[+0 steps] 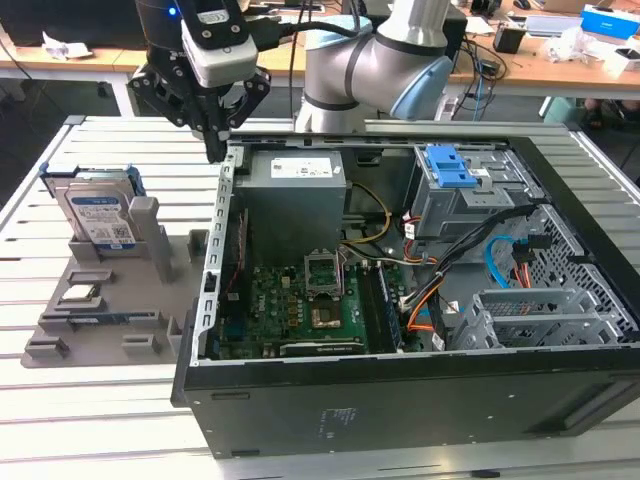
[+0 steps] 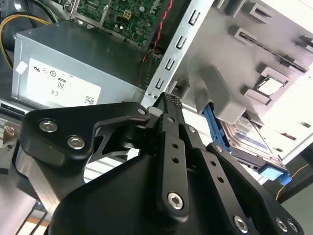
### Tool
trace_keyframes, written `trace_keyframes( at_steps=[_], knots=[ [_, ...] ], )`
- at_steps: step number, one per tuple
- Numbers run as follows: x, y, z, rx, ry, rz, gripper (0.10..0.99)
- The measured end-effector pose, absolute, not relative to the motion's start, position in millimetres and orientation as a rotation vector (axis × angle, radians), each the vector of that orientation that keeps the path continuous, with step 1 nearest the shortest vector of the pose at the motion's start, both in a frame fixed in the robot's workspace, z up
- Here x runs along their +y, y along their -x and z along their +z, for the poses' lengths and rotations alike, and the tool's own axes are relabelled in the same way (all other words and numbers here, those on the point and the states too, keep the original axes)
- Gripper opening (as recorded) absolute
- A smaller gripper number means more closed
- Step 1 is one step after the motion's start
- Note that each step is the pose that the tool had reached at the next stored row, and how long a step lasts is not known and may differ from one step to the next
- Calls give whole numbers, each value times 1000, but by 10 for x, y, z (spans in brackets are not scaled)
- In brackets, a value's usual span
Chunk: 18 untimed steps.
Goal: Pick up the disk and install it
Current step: 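Reach for the disk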
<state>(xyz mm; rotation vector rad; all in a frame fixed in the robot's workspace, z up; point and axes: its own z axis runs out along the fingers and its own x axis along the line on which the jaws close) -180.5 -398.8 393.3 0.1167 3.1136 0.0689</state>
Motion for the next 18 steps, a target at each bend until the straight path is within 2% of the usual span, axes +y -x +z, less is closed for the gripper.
trace_keyframes(
  at_steps=[18],
  knots=[
    [-3988,2383,3932,3114,-117,69,106]
  ],
)
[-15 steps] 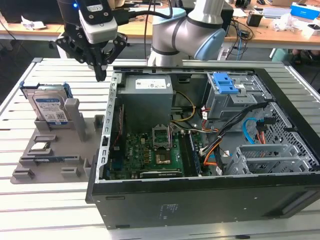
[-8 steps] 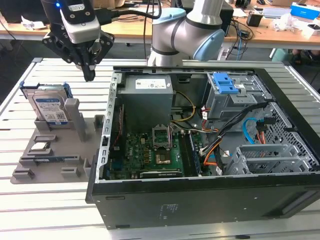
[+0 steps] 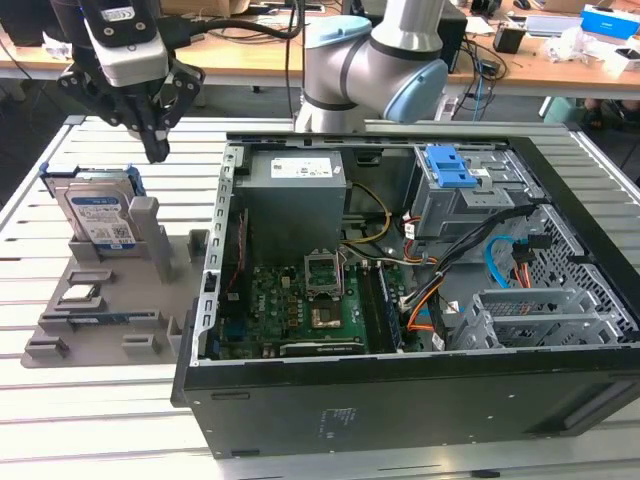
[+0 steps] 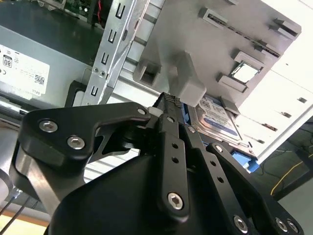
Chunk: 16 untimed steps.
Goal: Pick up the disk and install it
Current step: 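Reach for the disk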
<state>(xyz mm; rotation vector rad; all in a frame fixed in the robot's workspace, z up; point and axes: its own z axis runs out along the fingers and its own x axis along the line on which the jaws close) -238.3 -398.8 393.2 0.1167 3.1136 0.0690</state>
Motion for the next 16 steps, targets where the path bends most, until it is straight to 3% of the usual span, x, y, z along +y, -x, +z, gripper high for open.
trace_keyframes(
  at_steps=[16],
  knots=[
    [-3989,2755,3933,3114,-117,69,106]
  ],
)
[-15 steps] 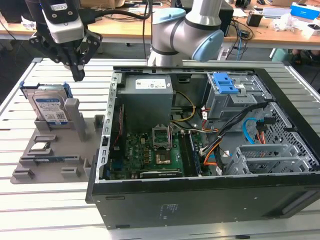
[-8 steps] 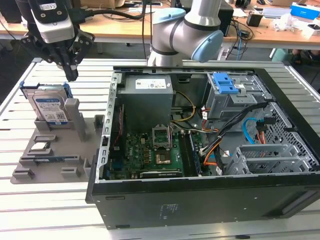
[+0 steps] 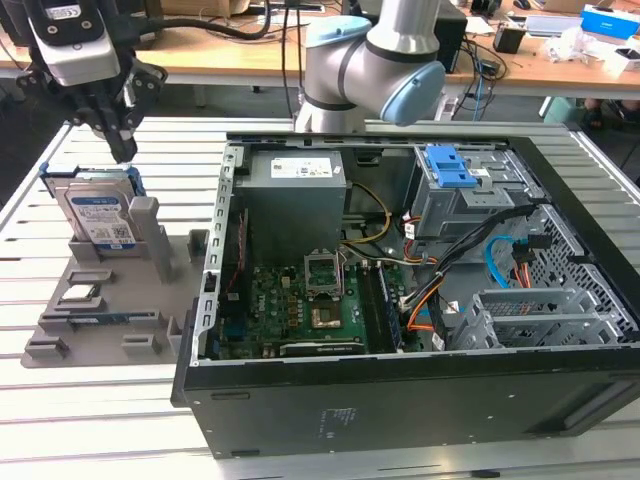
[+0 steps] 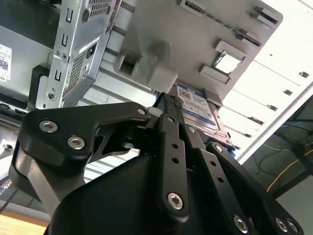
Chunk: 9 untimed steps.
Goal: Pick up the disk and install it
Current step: 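Reach for the disk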
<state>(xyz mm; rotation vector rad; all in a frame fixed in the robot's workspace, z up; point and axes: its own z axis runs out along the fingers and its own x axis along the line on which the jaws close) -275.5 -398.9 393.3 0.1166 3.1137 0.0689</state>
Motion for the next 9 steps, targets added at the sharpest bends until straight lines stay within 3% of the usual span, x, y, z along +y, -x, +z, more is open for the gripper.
trace_keyframes(
  at_steps=[9],
  knots=[
    [-3989,2958,3933,3114,-117,69,106]
  ],
)
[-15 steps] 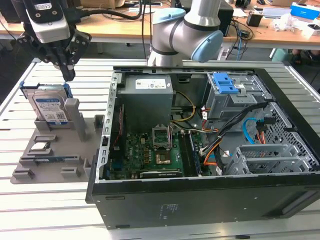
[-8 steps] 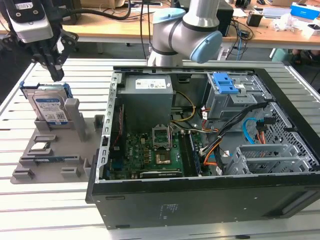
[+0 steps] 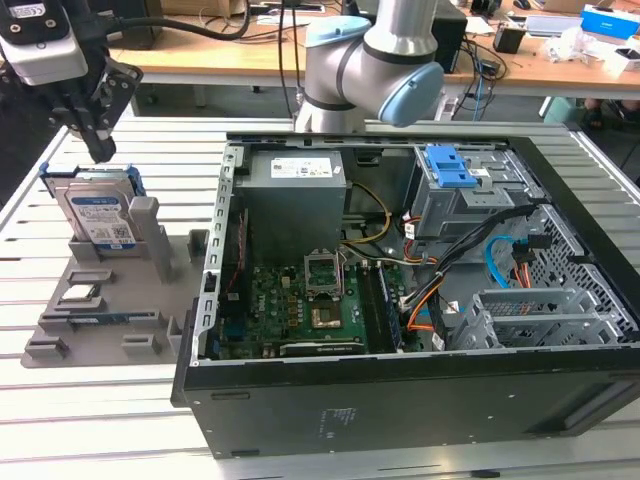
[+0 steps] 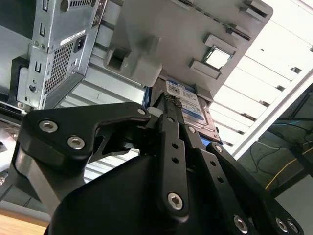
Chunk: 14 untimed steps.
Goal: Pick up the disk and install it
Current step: 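Reach for the disk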
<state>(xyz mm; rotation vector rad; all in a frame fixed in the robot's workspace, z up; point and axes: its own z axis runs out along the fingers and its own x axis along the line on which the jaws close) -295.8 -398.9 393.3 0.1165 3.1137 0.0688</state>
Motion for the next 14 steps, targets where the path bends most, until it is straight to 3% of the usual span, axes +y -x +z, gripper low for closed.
trace_keyframes(
  at_steps=[14],
  knots=[
    [-3988,3217,3933,3114,-117,69,106]
  ],
)
